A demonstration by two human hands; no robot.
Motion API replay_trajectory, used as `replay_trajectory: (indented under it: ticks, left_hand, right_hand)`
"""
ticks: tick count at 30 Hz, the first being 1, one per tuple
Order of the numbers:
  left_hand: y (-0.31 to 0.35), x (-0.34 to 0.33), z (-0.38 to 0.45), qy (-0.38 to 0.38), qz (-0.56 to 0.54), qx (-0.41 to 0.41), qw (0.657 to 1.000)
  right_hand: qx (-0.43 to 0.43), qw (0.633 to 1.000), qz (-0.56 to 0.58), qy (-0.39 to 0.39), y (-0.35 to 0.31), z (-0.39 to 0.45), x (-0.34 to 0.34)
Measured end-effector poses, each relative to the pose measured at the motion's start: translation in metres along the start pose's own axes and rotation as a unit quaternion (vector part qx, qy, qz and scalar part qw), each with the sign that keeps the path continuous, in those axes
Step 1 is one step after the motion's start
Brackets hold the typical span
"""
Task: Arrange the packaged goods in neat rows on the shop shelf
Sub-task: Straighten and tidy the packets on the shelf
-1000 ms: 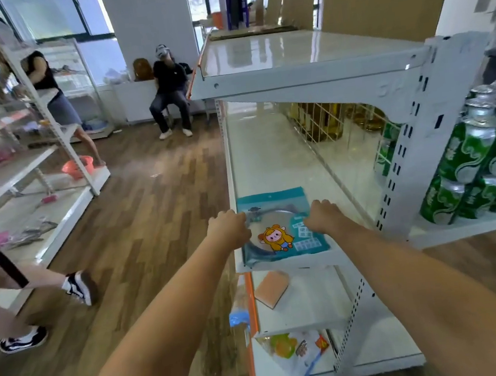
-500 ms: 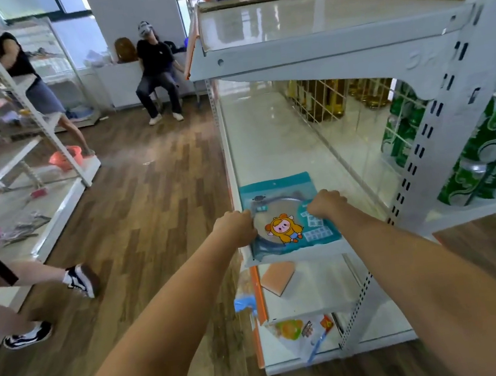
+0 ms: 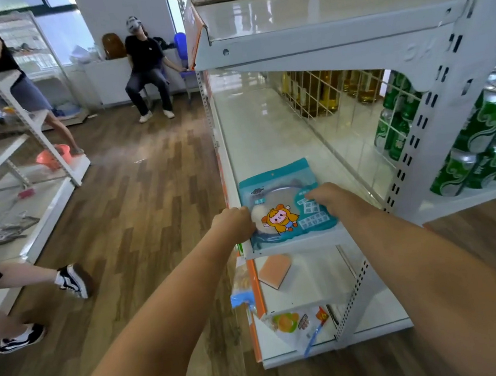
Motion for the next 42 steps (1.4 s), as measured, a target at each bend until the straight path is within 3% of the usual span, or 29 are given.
replay_trajectory:
  ticks: [6,14,26,34,42]
  left_hand:
    - [-0.004,0.017,-0.009,0.037,0.027,0.005,0.999]
    - [-0.040,0.047,-0.030,0.096,0.033,0.073,0.992]
    - [-0.146,0.031,-0.050,0.080,0.062,0.129,0.986]
    - [-0.238,0.029,-0.034,0.108,0.035,0.149,0.982]
    - [-0.278,0.006,0.015,0.066,0.041,0.100,0.992]
  right_hand:
    - [0.040,0.998,0.042,-0.003,-0.023,-0.009,0.016]
    - [0.083,0.985,0.152,-0.003,-0.075,-0.019,0.014]
    - [0.070,0.980,0.175,-0.063,-0.090,-0.040,-0.113]
    - [0.080,0.975,0.206,-0.036,-0.124,-0.033,-0.184]
    - [0.057,0.976,0.210,-0.001,-0.128,0.008,-0.224]
Point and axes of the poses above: each hand's wrist, its own z-axis towards the middle knuckle, its own x-axis out of the back of the hand, y = z × x, the point moved 2 cm from there along z, towards the middle knuckle, and after that the axes turned 8 degrees about z, right-handed, at the moved point
